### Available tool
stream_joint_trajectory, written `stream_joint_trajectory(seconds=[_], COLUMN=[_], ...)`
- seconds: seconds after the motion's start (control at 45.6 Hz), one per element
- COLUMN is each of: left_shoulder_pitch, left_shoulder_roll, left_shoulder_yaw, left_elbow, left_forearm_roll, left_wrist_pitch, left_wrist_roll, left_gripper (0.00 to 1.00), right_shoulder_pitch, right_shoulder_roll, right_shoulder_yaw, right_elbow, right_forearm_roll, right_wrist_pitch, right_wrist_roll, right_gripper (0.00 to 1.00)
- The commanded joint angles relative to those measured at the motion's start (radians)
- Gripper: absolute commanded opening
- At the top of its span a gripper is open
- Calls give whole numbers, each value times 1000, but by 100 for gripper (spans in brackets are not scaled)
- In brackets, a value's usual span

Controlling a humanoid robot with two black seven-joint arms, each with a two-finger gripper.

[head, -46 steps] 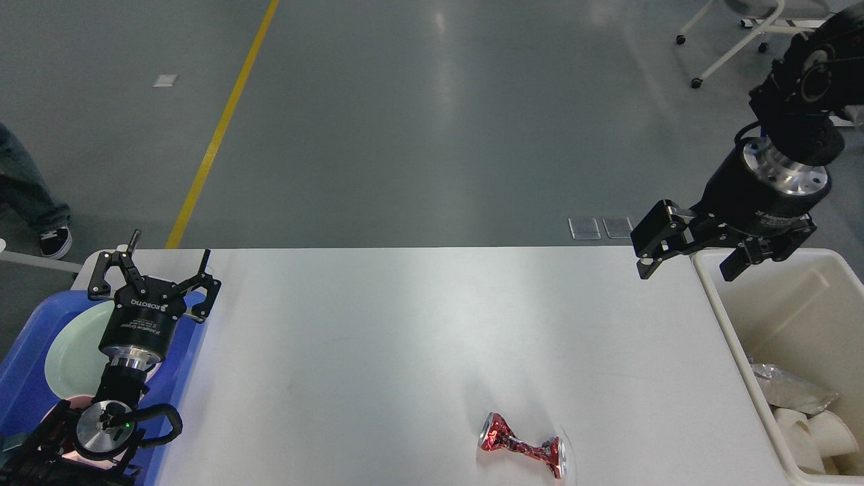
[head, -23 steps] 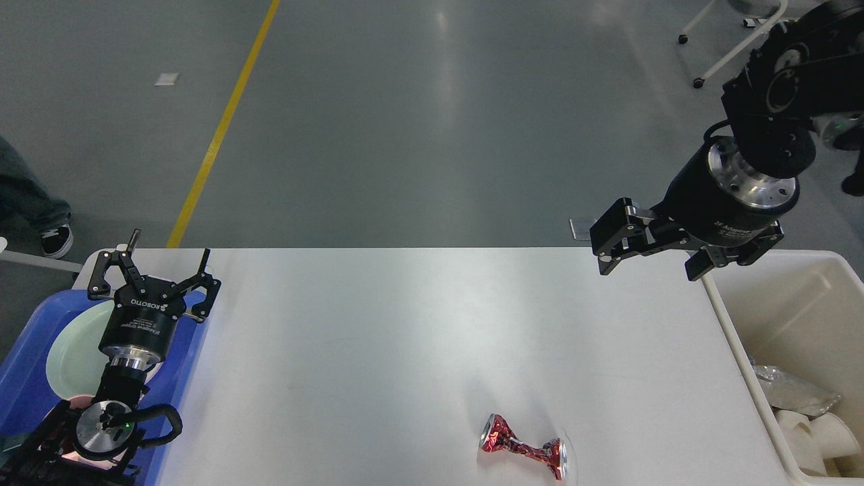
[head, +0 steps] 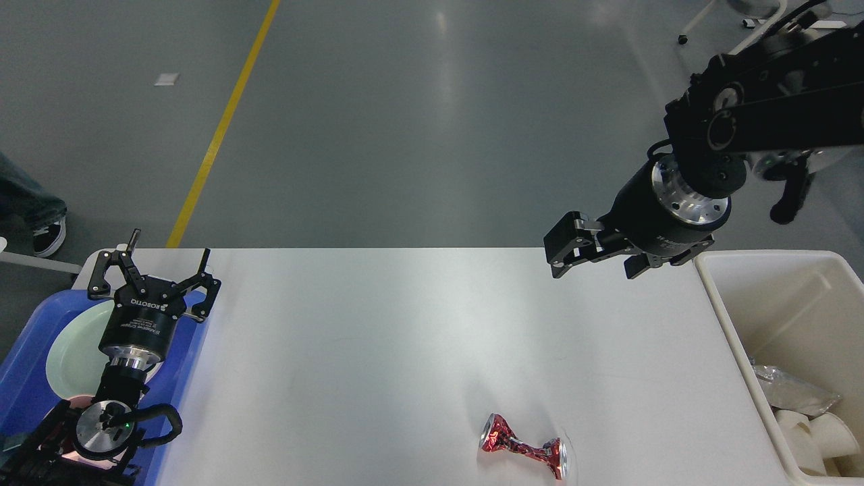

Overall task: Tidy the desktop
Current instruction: 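Raise the right gripper out of the bin toward the red foil wrapper, then lower the right gripper and grasp the red foil wrapper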

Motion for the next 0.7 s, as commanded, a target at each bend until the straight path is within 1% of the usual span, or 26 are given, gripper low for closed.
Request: stream_joint_trajectory(seconds=[0.0,0.153,0.285,0.351,0.46,0.548,0.679], left_shoulder_pitch=[0,0,0,0,0,0,0], left_shoulder_roll=[-1,0,0,0,0,0,0], left_shoulder_yaw=[0,0,0,0,0,0,0], left_elbow=[0,0,0,0,0,0,0], left_forearm_roll=[0,0,0,0,0,0,0], left_wrist_pitch=[0,0,0,0,0,0,0], left_wrist_roll=[0,0,0,0,0,1,1], left_gripper=[96,96,96,96,96,96,96], right_shoulder_pitch=[-164,-301,-387,-438,-522,-600,-718], right_shoulder_roll=[7,25,54,73,109,145,191], right_shoulder_yaw=[105,210,251,250,250,248,250], right_elbow=[-18,-15,-17,-20,-24,-38,-124], right_forearm_roll=[-206,-557,-738,-804,-873,-884,-904], right_wrist_pitch=[-56,-56,-67,-81,-116,-141,-173], right_wrist_roll=[6,11,9,9,9,0,-6], right_gripper=[90,90,89,85,85,85,85])
